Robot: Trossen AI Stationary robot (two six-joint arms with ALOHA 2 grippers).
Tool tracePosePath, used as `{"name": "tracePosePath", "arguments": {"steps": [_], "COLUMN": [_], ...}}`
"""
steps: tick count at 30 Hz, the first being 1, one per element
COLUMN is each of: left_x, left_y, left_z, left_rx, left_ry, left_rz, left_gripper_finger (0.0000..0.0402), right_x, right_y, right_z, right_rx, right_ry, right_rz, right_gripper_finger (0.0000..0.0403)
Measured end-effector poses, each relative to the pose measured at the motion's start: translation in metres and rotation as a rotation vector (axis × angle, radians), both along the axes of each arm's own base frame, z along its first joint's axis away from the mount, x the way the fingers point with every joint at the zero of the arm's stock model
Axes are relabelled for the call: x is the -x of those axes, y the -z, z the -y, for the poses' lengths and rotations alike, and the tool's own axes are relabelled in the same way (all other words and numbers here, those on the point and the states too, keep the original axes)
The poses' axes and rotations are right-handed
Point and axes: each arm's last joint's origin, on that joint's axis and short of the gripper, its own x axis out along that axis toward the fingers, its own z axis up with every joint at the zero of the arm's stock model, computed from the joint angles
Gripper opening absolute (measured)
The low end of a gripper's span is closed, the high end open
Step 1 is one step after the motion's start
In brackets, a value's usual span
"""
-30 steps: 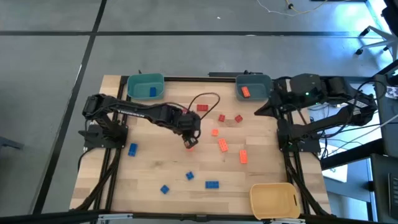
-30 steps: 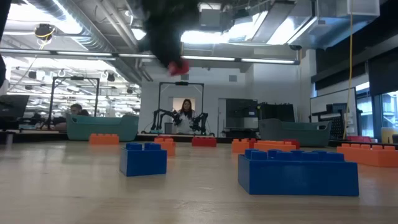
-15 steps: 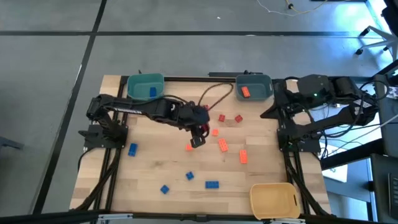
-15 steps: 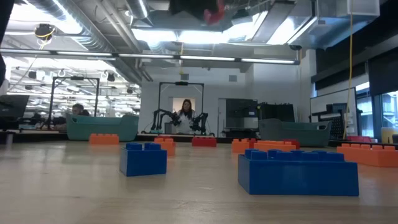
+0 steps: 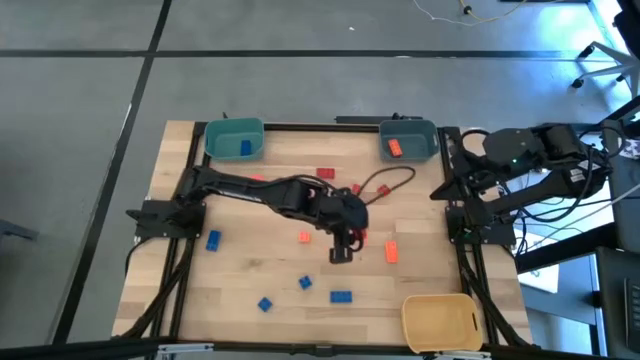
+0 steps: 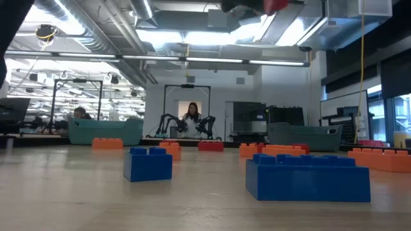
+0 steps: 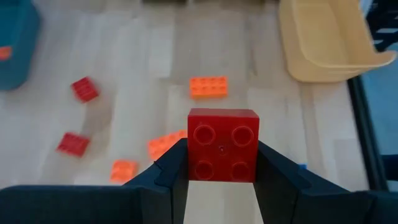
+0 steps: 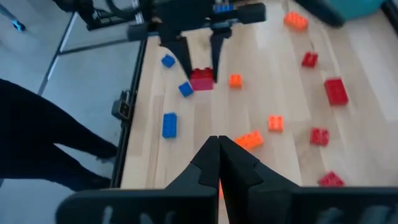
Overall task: Sort & place blocks by color
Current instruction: Put the red game piece into the yellow bin
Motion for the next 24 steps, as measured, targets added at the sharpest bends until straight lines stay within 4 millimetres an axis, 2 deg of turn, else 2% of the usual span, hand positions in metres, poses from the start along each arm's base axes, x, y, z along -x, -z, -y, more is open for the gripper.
{"name": "tracePosePath", "arguments": {"steps": [4, 7, 17, 24], "left_x": [-0.018, -0.026, -0.032, -0.033], "left_y": [0.009, 0.009, -0.008, -0.008], "left_z": [0.008, 0.010, 0.003, -0.003], "left_rx": [0.029, 0.073, 0.136, 0.137], "left_ry": [0.016, 0.007, 0.000, -0.029], "left_rz": [0.004, 0.025, 0.156, 0.159], "left_gripper_finger": [0.0131, 0.0131, 0.0131, 0.0131], "right_x": [0.001, 0.000, -0.010, -0.020], "right_y": [0.002, 0.001, -0.005, -0.003], "right_z": [0.000, -0.001, -0.002, -0.002], "right_rx": [-0.011, -0.019, -0.028, -0.005], "right_ry": [-0.019, -0.027, -0.028, 0.000], "right_rz": [-0.025, -0.013, 0.069, 0.057], "right_gripper_finger": [0.0004, 0.0004, 0.0004, 0.0004]}}
